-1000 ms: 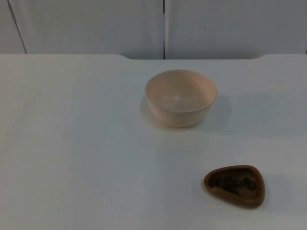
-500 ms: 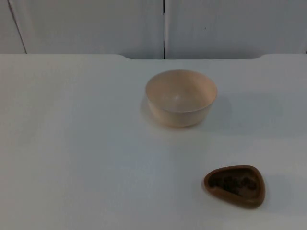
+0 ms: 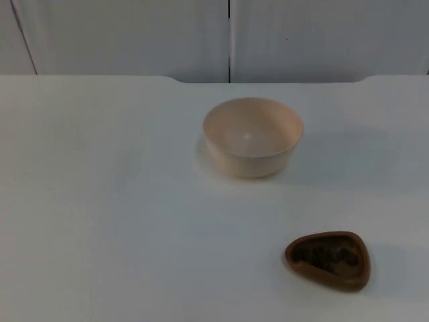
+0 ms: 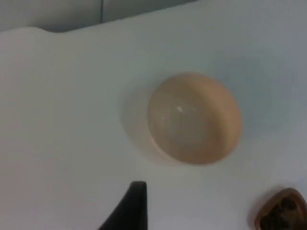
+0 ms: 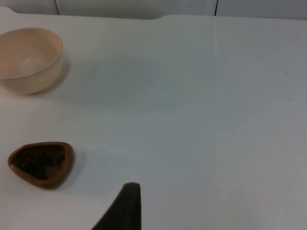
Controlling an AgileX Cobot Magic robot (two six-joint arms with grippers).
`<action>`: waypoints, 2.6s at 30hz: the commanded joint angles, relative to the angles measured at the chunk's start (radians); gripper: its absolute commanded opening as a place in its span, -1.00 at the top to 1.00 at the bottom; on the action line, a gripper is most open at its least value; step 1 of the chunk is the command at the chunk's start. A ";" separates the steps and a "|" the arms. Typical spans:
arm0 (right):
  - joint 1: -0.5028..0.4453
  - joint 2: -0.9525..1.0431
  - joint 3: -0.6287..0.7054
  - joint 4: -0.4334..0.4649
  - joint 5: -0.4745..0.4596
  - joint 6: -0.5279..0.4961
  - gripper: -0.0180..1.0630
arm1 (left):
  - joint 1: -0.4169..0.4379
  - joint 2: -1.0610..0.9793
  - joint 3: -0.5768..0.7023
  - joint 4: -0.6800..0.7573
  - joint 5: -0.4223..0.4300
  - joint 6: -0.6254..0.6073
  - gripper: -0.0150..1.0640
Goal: Pick up the bowl with the left hand and pour the coffee beans from the cup into the bowl with the right hand.
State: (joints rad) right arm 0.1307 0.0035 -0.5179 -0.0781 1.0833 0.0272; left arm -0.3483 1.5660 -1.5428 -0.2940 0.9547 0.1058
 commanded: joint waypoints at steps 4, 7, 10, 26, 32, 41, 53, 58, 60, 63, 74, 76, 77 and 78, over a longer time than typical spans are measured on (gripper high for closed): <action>-0.007 -0.004 0.003 -0.002 -0.005 -0.001 -0.99 | -0.074 0.092 -0.069 0.054 0.012 -0.056 -0.89; -0.007 -0.004 0.003 -0.002 -0.005 -0.001 -0.99 | -0.124 0.151 -0.113 0.082 0.014 -0.093 -0.89; -0.007 -0.004 0.003 -0.002 -0.005 -0.001 -0.99 | -0.150 0.188 -0.140 0.084 0.016 -0.106 -0.89; -0.007 -0.004 0.003 -0.002 -0.005 -0.001 -0.99 | -0.197 0.260 -0.177 0.125 0.012 -0.095 -0.89; -0.007 -0.004 0.003 -0.002 -0.005 -0.001 -0.99 | -0.197 0.260 -0.177 0.098 -0.001 -0.003 -0.89; -0.007 -0.004 0.003 -0.002 -0.005 -0.001 -0.99 | -0.197 0.269 -0.177 0.059 -0.022 0.001 -0.89; -0.007 -0.004 0.003 -0.002 -0.005 -0.001 -0.99 | -0.197 0.307 -0.177 0.066 -0.034 0.055 -0.89; -0.007 -0.004 0.003 -0.002 -0.005 -0.001 -0.99 | -0.197 0.318 -0.177 0.040 -0.031 0.055 -0.89; -0.007 -0.004 0.003 -0.002 -0.005 -0.001 -0.99 | -0.197 0.320 -0.177 0.034 -0.031 0.055 -0.89; -0.007 -0.004 0.003 -0.004 -0.005 -0.006 -0.99 | -0.197 0.320 -0.177 0.034 -0.031 0.072 -0.89; -0.007 -0.004 0.003 -0.005 -0.005 -0.016 -0.99 | -0.199 0.320 -0.177 0.036 -0.041 0.080 -0.89; -0.007 -0.004 0.003 -0.005 -0.005 -0.016 -0.99 | -0.199 0.320 -0.177 0.036 -0.041 0.080 -0.89; -0.007 -0.004 0.003 -0.005 -0.005 -0.016 -0.99 | -0.199 0.320 -0.177 0.036 -0.041 0.069 -0.89; -0.007 -0.004 0.003 -0.005 -0.005 -0.016 -0.99 | -0.199 0.320 -0.177 0.045 -0.043 0.058 -0.89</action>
State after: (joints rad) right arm 0.1307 0.0035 -0.5179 -0.0781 1.0833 0.0232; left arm -0.5404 1.8888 -1.7141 -0.2489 0.9267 0.1799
